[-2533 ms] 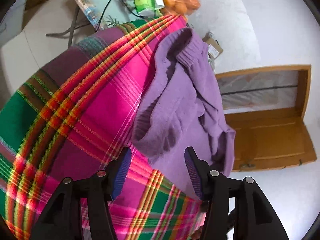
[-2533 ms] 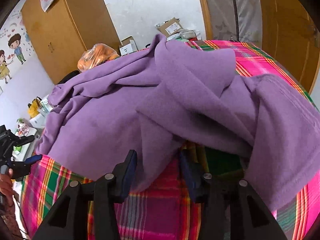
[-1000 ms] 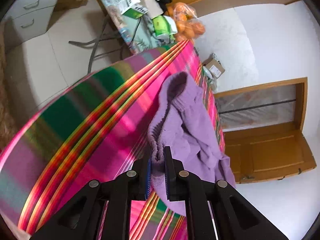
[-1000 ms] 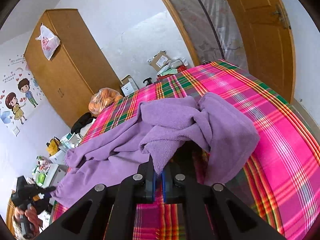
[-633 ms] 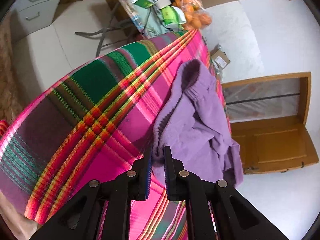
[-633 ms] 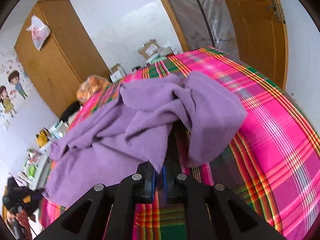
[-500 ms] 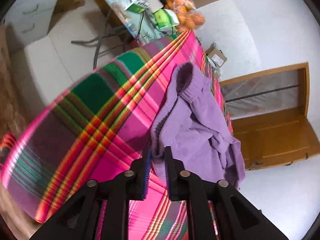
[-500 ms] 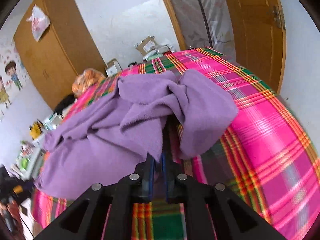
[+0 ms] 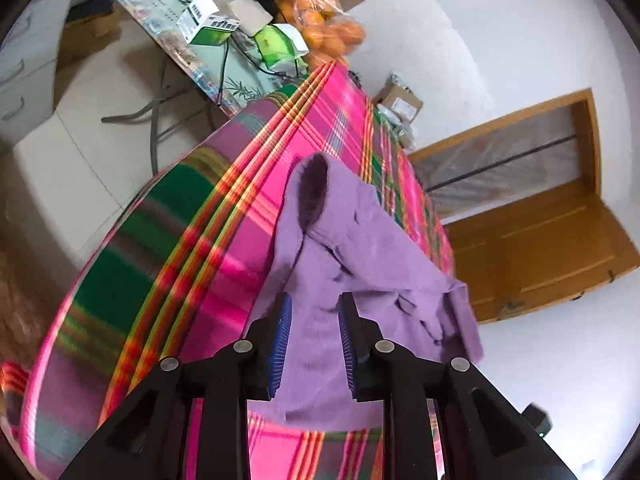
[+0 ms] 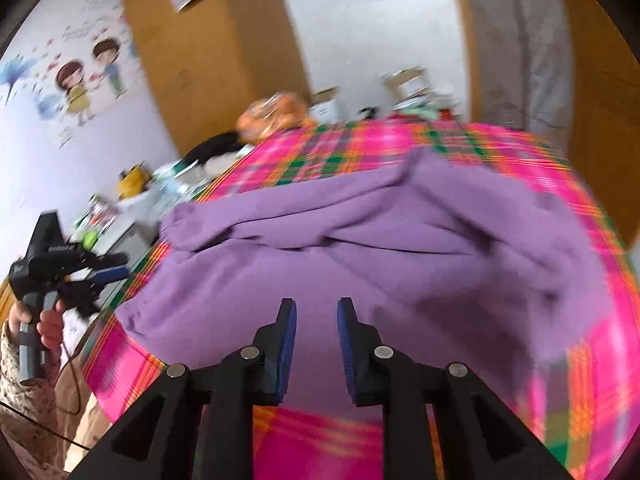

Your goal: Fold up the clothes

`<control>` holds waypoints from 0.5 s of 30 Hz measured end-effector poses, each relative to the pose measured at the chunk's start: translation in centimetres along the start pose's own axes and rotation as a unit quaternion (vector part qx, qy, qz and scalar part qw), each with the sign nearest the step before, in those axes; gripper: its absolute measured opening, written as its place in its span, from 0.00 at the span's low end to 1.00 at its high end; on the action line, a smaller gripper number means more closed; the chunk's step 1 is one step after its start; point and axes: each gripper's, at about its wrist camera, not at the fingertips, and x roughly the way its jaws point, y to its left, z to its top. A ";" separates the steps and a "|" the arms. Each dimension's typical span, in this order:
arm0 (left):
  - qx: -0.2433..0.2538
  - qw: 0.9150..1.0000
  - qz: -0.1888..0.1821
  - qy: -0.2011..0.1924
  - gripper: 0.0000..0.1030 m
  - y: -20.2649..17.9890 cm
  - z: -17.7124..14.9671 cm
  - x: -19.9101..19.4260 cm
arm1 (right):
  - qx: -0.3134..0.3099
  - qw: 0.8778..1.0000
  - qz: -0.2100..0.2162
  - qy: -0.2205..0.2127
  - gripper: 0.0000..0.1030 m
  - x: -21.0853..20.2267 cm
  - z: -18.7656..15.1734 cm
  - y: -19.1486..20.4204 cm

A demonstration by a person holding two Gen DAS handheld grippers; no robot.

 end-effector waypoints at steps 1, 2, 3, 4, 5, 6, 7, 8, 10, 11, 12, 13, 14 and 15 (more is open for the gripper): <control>0.007 1.000 0.002 0.006 0.23 -0.3 0.3 0.5 | -0.008 1.000 0.012 0.009 0.21 1.2 0.6 0.7; 0.011 1.000 0.005 0.013 0.23 -0.5 0.6 1.0 | -0.011 1.000 0.022 0.020 0.21 2.3 1.0 1.3; 0.016 1.000 0.010 0.020 0.23 -0.6 1.0 1.5 | -0.014 0.999 0.032 0.029 0.21 3.4 1.4 1.9; 0.016 1.000 0.010 0.024 0.23 -0.7 1.4 2.0 | -0.018 0.998 0.042 0.037 0.21 4.4 1.9 2.5; 0.015 0.999 0.009 0.028 0.23 -0.7 1.8 2.4 | -0.022 0.997 0.052 0.045 0.21 5.4 2.3 3.0; 0.012 0.999 0.008 0.033 0.23 -0.6 2.2 2.9 | -0.024 0.997 0.055 0.050 0.21 6.3 2.8 3.4; 0.011 0.999 0.011 0.036 0.23 -0.6 2.7 3.4 | -0.031 0.996 0.062 0.055 0.21 7.1 3.2 3.7; 0.012 0.999 0.016 0.038 0.23 -0.7 3.1 3.7 | -0.039 0.995 0.071 0.065 0.21 8.2 3.7 4.2; 0.014 0.999 0.024 0.043 0.23 -0.9 3.9 4.5 | -0.065 0.993 0.054 0.084 0.21 10.3 4.5 5.2; 0.016 0.998 0.025 0.047 0.23 -1.1 4.2 5.0 | -0.077 0.992 0.046 0.093 0.21 11.3 4.9 5.7; 0.019 0.998 0.026 0.052 0.23 -1.2 4.5 5.4 | -0.084 0.991 0.043 0.095 0.21 12.0 5.2 5.9; 0.019 0.998 0.024 0.056 0.23 -1.3 4.9 5.8 | -0.088 0.990 0.046 0.098 0.21 12.6 5.5 6.2; 0.017 0.998 0.022 0.058 0.23 -1.4 5.2 6.1 | -0.087 0.990 0.048 0.101 0.21 13.3 6.0 6.2; 0.014 0.998 0.021 0.061 0.23 -1.4 5.6 6.4 | -0.086 0.990 0.044 0.101 0.21 13.7 6.4 6.3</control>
